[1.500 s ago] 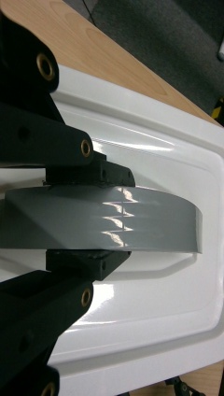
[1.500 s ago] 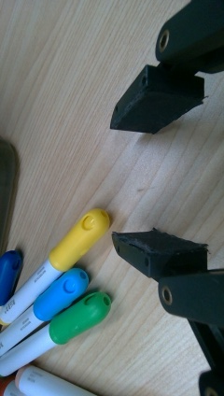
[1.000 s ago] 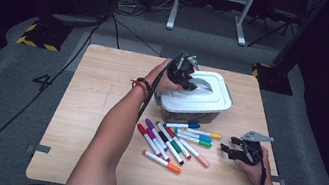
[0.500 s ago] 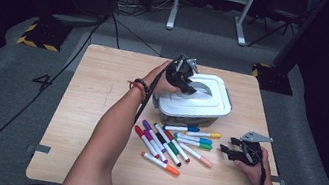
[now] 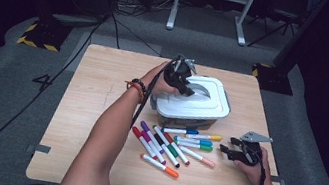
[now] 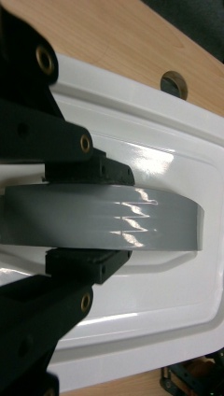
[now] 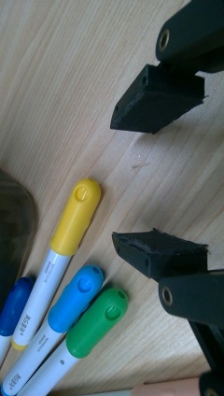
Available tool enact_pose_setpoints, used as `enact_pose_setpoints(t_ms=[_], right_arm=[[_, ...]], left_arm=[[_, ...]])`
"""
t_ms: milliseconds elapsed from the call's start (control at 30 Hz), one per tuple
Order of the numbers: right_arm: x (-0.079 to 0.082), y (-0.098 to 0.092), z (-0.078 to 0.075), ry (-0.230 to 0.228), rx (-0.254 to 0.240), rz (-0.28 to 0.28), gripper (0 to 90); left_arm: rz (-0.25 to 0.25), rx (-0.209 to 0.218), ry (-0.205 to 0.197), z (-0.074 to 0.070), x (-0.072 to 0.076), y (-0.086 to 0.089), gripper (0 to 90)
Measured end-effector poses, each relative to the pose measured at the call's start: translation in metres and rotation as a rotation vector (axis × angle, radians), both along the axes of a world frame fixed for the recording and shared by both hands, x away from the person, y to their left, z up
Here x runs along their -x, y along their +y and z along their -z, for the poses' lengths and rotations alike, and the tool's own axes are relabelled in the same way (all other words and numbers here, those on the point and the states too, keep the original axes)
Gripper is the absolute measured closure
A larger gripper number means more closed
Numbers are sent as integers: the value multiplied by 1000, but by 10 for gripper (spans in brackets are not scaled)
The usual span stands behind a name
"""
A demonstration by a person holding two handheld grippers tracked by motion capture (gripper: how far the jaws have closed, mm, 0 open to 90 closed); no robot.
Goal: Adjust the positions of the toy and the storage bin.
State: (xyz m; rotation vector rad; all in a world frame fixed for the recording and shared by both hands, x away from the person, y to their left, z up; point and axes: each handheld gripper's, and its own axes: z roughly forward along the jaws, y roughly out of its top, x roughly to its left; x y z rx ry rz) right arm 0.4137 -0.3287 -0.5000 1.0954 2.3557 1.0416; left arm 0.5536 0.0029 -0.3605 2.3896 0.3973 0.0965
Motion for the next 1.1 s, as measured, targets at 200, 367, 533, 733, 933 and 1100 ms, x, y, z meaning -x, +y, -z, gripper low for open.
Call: enact_pose_setpoints(t_ms=[200,367,533,733,933,1100], right_arm=[[0,0,0,-1,-3,-2,390],[0,0,0,-2,-4,-6,389],[-1,1,1,-6,1,-10,389],[-1,0,1,-6,-4,-14,388],[-1,0,1,-4,-8,-15,389],[-1,0,1,-3,-9,-17,389]], left_arm=[[-48,-25,-19,-1,-2,-12,443],[-53,-24,-10,-2,-7,-18,456],[-7,-30,-13,-4,-5,-23,646],[12,-41,-36,-5,-4,-25,658],[-4,10,-55,-13,-4,-21,670],[-20,24,-85,-20,-3,-16,670]])
